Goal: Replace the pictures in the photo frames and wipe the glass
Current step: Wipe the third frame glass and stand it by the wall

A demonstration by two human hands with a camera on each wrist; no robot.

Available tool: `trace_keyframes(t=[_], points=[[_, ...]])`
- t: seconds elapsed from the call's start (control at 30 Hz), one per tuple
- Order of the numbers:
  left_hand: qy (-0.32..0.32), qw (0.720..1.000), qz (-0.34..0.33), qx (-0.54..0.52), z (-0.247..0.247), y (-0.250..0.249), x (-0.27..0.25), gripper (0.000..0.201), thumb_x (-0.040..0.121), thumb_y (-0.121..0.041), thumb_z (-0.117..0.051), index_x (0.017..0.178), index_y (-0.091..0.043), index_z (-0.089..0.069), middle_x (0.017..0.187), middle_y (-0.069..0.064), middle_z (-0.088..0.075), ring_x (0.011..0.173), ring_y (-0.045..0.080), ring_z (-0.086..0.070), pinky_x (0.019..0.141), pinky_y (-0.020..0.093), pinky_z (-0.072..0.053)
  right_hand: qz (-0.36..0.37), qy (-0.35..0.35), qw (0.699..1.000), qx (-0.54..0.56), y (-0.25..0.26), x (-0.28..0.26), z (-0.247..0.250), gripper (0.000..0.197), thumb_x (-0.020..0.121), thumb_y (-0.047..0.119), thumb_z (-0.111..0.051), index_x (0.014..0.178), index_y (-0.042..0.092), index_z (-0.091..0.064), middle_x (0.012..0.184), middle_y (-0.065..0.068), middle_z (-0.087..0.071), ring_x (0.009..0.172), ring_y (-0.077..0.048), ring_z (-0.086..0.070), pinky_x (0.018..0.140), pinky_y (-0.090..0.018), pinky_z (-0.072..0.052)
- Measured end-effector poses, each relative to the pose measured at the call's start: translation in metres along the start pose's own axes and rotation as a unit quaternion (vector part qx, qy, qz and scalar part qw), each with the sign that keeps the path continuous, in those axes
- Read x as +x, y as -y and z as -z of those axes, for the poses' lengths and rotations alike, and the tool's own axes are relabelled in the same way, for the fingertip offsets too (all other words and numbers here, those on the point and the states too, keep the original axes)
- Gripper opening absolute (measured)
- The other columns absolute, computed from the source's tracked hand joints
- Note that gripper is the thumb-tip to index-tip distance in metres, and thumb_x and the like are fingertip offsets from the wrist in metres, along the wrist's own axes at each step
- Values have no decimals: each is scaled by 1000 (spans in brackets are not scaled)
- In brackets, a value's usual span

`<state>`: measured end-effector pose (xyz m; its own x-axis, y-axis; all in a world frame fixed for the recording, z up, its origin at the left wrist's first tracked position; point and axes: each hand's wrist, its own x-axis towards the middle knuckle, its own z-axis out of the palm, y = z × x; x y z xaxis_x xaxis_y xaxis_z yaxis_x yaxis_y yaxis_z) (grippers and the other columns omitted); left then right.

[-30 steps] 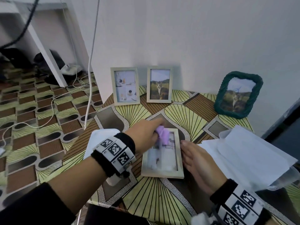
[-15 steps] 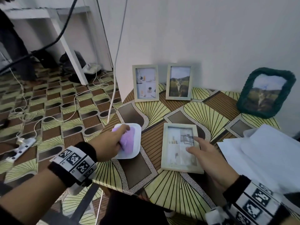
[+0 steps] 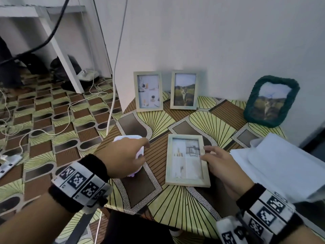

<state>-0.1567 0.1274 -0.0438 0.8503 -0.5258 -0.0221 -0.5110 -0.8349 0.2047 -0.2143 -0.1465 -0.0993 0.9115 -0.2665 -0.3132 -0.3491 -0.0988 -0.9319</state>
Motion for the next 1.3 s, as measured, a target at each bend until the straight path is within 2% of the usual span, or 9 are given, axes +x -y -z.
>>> trace_keyframes(t=[0.07,0.17,0.3,0.4,0.5,0.77,0.93,1.17,1.3], points=[[23,999,-12,-41,-14,-19,13,28,93,-33,-49,118,-22,-53,105,-7,-64,100,14,-58,87,29,-45,-5,6,1000,-6,4,2,2,32,89,22,-65,121,24,-58,121,-5,-64,111,-23,-62,102,-48,-49],[93,995,19,-17,-38,-40,34,19,92,-42,-50,95,-24,-45,94,-4,-61,87,18,-56,78,32,-47,-18,12,999,-27,6,3,5,39,89,24,-65,126,21,-53,118,-3,-63,105,-18,-62,88,-37,-52],[102,992,68,5,-58,-47,50,29,88,-49,-52,105,-26,-49,108,1,-55,93,18,-55,82,35,-50,-22,23,999,-23,6,2,6,40,89,17,-64,127,15,-53,113,1,-62,94,-6,-59,66,-22,-45],[111,990,69,-61,-64,-46,54,35,88,-43,-59,116,-22,-56,113,0,-49,96,15,-56,89,33,-50,-20,21,1000,-5,7,4,4,38,90,14,-62,127,14,-54,115,-1,-61,95,-9,-59,68,-23,-45],[89,973,35,-209,-60,-47,55,27,90,-28,-64,116,-21,-65,108,-11,-66,85,2,-61,77,19,-51,-5,4,998,55,5,2,3,40,92,7,-60,130,19,-52,119,-4,-60,102,-16,-62,79,-31,-54],[-65,795,-16,-602,-21,-67,52,50,88,0,-65,129,-27,-58,101,-5,-75,100,12,-70,83,24,-57,149,-33,954,258,43,-16,32,51,92,-5,-58,122,36,-53,117,-5,-62,96,-20,-70,75,-40,-60],[-6,671,-47,-740,9,-80,58,61,81,-7,-67,136,-29,-55,118,18,-68,107,36,-67,80,39,-60,163,43,930,328,78,-29,61,44,95,-1,-55,135,17,-50,127,-12,-63,108,-29,-65,80,-45,-58],[31,657,-66,-751,19,-96,70,60,79,5,-65,123,-35,-57,124,26,-60,103,42,-67,70,46,-61,117,104,942,298,93,-31,83,34,102,5,-44,132,19,-53,125,-11,-67,107,-34,-65,73,-53,-58],[75,641,-59,-762,13,-103,74,65,78,6,-63,131,-30,-51,125,18,-64,110,42,-64,75,50,-60,98,94,941,311,88,-28,86,33,103,3,-42,129,17,-56,119,-10,-71,101,-28,-71,67,-42,-59]])
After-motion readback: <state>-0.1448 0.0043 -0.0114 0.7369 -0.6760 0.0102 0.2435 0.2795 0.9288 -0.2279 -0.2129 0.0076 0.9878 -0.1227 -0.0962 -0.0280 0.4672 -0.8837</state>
